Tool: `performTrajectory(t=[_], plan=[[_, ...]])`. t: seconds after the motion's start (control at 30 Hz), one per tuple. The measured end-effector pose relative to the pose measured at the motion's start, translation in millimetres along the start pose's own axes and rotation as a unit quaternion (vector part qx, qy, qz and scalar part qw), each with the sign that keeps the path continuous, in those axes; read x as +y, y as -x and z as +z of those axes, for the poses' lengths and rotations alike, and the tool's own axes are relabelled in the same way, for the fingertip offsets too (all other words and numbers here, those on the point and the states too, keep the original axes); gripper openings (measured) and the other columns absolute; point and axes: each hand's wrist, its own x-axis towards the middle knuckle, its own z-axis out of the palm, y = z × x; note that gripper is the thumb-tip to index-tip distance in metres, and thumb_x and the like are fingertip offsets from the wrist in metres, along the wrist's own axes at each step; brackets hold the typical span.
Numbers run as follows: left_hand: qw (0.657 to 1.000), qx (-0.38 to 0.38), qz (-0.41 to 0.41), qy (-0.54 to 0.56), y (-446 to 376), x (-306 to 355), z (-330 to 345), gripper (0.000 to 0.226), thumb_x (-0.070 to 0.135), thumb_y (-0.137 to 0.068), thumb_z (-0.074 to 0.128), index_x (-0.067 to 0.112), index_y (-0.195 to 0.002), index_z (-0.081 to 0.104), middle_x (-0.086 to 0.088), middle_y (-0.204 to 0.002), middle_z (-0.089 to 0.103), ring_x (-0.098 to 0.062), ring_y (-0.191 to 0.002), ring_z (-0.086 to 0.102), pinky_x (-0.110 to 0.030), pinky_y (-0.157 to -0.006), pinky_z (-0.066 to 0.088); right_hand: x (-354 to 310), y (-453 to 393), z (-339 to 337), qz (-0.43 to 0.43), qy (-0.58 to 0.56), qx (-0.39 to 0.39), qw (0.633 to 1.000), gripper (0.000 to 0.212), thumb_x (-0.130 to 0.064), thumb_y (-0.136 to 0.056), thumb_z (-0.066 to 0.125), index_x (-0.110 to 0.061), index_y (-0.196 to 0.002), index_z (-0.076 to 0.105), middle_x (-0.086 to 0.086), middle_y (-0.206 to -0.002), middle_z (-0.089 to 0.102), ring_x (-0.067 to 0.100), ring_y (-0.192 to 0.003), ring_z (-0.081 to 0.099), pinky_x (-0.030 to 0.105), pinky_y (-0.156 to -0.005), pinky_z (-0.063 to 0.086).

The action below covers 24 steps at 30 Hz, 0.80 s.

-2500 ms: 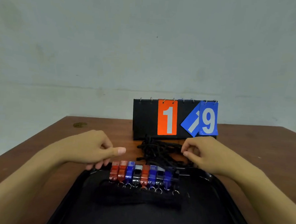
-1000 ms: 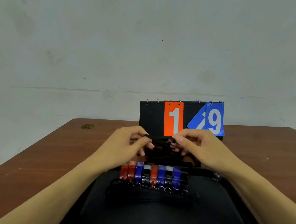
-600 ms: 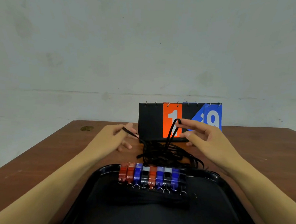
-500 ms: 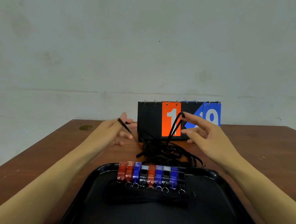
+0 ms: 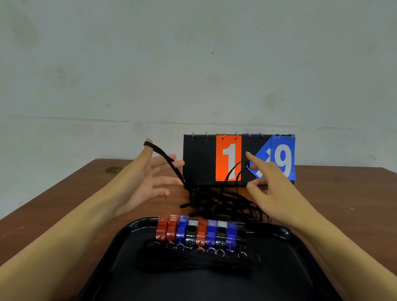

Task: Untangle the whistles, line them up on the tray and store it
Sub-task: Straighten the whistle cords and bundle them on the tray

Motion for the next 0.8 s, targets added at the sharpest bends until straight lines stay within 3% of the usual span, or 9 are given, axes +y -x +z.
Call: performTrajectory(t=[0.07,0.17,0.27,0.4,0.5,0.6,0.7,0.8], plan=[[0.995,-0.056,-0.027,0.081,3.7,4.7,3.9,0.086,0.072,-0.098,0.018,0.009,-0.143,0.055,-0.007,-0.142,0.066,-0.033,-0.122,0.068,-0.033,-0.074,0.06,0.4,1.9,4.5,-0.027,0.008,-0.029,0.999,0.066,-0.02,-0.101,0.056,-0.05,-0.152,0.028,-0.013,-0.129,0.044,-0.006,-0.108,0.056,0.009,-0.084,0.049],[0.98,-0.101,-0.04,0.17,8.8,7.9,11.9,0.091,0.072,-0.099,0.016,0.003,-0.143,0.055,-0.015,-0.144,0.063,-0.038,-0.128,0.063,-0.039,-0.094,0.061,-7.2,5.6,6.9,-0.088,0.017,-0.055,0.994,0.048,-0.029,-0.098,0.063,-0.048,-0.14,0.05,-0.019,-0.129,0.038,-0.002,-0.118,0.051,0.014,-0.092,0.048],[0.968,-0.13,-0.039,0.212,13.8,7.7,20.8,0.091,0.072,-0.1,0.018,-0.002,-0.143,0.052,-0.019,-0.143,0.062,-0.043,-0.127,0.063,-0.045,-0.102,0.056,-18.3,8.5,7.6,-0.136,0.028,-0.105,0.985,0.039,-0.037,-0.096,0.066,-0.046,-0.133,0.057,-0.022,-0.124,0.045,-0.001,-0.113,0.051,0.015,-0.084,0.047],[0.953,-0.16,-0.034,0.256,16.1,6.9,27.1,0.092,0.072,-0.101,0.021,-0.003,-0.145,0.052,-0.021,-0.145,0.06,-0.043,-0.13,0.061,-0.046,-0.104,0.054,-23.3,9.2,16.8,-0.118,0.074,-0.18,0.974,0.041,-0.051,-0.094,0.064,-0.049,-0.133,0.055,-0.019,-0.107,0.047,-0.004,-0.105,0.045,0.014,-0.082,0.039],[0.946,-0.172,-0.029,0.272,19.0,9.0,29.2,0.093,0.072,-0.1,0.022,-0.003,-0.144,0.055,-0.021,-0.146,0.059,-0.041,-0.132,0.06,-0.046,-0.105,0.054,-20.6,7.2,23.8,-0.116,0.101,-0.188,0.97,0.026,-0.052,-0.094,0.062,-0.048,-0.12,0.065,-0.016,-0.097,0.048,-0.001,-0.098,0.045,0.017,-0.079,0.036],[0.973,-0.124,-0.021,0.194,17.1,8.5,29.2,0.076,0.064,-0.102,0.03,0.005,-0.142,0.056,-0.016,-0.139,0.066,-0.035,-0.123,0.067,-0.042,-0.097,0.059,-18.9,6.1,22.7,-0.117,0.063,-0.126,0.983,0.013,-0.044,-0.096,0.063,-0.044,-0.107,0.071,-0.012,-0.091,0.052,0.004,-0.087,0.051,0.018,-0.073,0.041],[0.998,-0.035,-0.011,0.044,11.7,2.7,28.3,0.042,0.034,-0.104,0.05,0.015,-0.141,0.057,-0.012,-0.13,0.072,-0.028,-0.105,0.073,-0.039,-0.083,0.064,-25.0,5.9,15.3,-0.1,-0.028,-0.081,0.991,0.009,-0.038,-0.096,0.065,-0.042,-0.099,0.072,-0.011,-0.089,0.059,0.006,-0.08,0.054,0.017,-0.072,0.045],[0.988,0.025,0.01,-0.155,10.6,-2.0,28.8,0.039,0.015,-0.104,0.053,0.025,-0.143,0.053,-0.004,-0.123,0.071,-0.02,-0.102,0.071,-0.036,-0.082,0.064,-31.5,5.8,9.2,-0.076,-0.105,-0.077,0.989,0.012,-0.038,-0.098,0.062,-0.033,-0.095,0.072,-0.004,-0.093,0.067,0.015,-0.082,0.06,0.027,-0.073,0.049]])
